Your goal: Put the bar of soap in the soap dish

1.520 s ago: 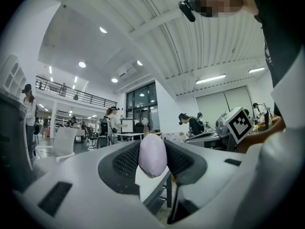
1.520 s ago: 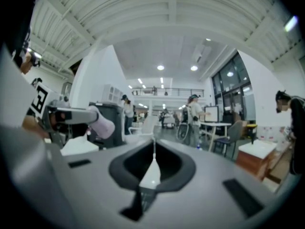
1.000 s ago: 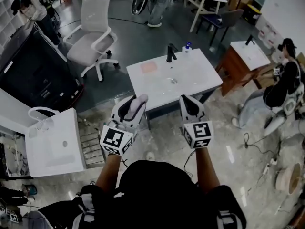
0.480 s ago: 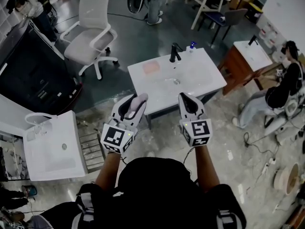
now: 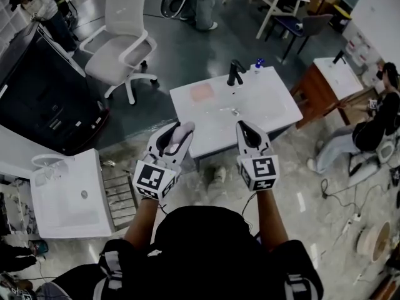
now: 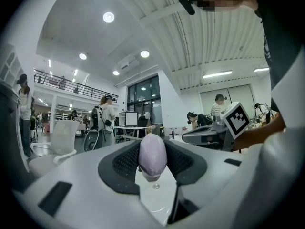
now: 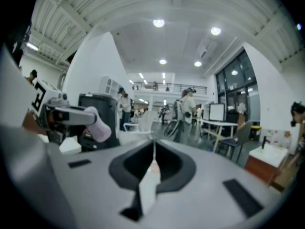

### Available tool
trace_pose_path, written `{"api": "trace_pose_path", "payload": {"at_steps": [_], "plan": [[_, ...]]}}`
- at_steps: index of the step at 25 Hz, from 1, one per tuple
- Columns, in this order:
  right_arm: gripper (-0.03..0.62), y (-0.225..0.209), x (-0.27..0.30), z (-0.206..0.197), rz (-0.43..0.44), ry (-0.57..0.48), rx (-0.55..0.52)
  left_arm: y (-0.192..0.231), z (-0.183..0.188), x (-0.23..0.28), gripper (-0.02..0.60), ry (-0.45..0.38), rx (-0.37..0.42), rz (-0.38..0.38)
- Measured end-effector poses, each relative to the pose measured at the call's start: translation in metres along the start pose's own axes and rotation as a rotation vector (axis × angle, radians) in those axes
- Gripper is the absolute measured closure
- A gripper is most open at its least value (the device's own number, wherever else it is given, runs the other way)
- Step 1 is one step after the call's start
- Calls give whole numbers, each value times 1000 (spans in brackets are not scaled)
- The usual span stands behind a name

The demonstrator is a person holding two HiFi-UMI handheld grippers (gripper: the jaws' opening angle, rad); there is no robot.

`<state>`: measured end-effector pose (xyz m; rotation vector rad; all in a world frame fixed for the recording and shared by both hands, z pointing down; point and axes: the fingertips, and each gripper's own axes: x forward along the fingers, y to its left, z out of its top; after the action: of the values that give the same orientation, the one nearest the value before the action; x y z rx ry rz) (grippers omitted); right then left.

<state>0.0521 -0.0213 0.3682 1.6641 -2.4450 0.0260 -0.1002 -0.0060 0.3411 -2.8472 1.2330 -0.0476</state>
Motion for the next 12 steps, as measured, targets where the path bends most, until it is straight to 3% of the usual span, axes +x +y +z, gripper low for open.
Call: {"api": "trace_pose_path", "payload": {"at_steps": [12], "plan": [[557,-62,61,-4,29,4,40,22,-5,79,408,19,9,22]]}}
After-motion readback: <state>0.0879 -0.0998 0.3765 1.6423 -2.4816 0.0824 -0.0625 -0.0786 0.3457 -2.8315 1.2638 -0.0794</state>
